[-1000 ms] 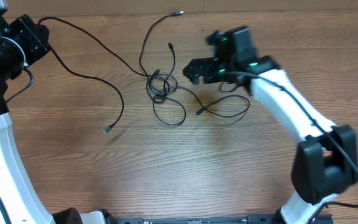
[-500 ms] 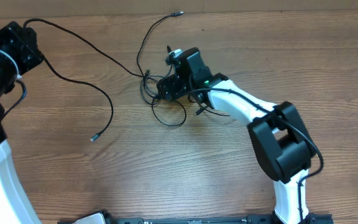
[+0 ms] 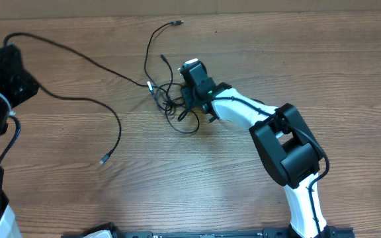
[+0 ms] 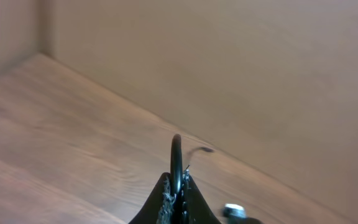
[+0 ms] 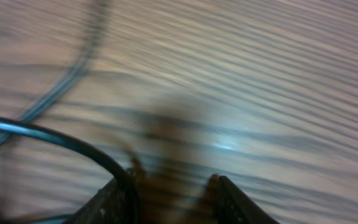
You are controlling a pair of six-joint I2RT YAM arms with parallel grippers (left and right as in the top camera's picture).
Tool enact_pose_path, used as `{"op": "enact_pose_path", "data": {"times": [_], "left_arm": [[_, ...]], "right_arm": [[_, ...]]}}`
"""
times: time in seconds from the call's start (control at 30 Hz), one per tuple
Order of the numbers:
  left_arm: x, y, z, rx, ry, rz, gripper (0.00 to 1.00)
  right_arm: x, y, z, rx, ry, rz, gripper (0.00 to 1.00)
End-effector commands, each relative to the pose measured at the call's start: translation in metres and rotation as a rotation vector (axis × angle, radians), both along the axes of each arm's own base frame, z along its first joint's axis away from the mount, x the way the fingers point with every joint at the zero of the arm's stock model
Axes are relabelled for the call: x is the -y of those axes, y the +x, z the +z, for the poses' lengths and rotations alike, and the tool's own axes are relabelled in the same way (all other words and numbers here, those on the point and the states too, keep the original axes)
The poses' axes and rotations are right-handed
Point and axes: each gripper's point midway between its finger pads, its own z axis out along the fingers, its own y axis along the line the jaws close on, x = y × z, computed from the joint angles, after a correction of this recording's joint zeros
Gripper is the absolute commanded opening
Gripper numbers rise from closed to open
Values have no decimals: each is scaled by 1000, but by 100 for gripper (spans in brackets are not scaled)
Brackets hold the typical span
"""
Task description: Untangle cables
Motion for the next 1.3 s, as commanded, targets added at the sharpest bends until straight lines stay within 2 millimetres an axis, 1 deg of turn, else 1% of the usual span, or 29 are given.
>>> {"op": "enact_pose_path", "data": {"times": [0.0,0.1,0.2,0.27,0.33,0.47,0.63,0.73,0.83,0.93,1.0,1.03,1.07,1.17,1.27], "left_arm": [[-26,-18,8,11,58,172,4],[-36,-24,9,5,81,232,4],[-54,-33,9,-11,119,342,4],[-65,-40,7,-29,143,409,4],[-76,-48,5,-52,163,487,4],[-89,-57,3,-52,136,599,4],[-102,-64,3,-56,147,696,4],[-111,-64,0,-85,172,749,4],[-118,-58,-7,-117,181,772,4],[-125,-47,-16,-158,184,778,4],[-129,-39,-26,-199,186,782,4],[-131,-37,-30,-218,186,784,4],[-133,-34,-37,-240,175,792,4],[-133,-23,-60,-295,99,791,4],[-119,2,-84,-364,34,659,4]], "right_arm": [[115,-7,-53,-144,-187,-297,40],[173,-10,-58,-223,-219,-404,40],[237,-17,-61,-300,-231,-536,40],[273,-24,-63,-342,-217,-629,40],[302,-33,-65,-392,-182,-694,40],[338,-48,-70,-471,-77,-785,41],[362,-60,-72,-521,12,-852,47],[371,-67,-72,-539,13,-876,55],[378,-71,-72,-548,18,-896,61],[383,-71,-72,-545,21,-905,72],[383,-71,-72,-543,22,-905,80],[383,-71,-72,-542,22,-905,87],[382,-70,-72,-541,22,-905,100],[380,-69,-72,-539,21,-897,100],[378,-69,-72,-539,19,-893,100]]}}
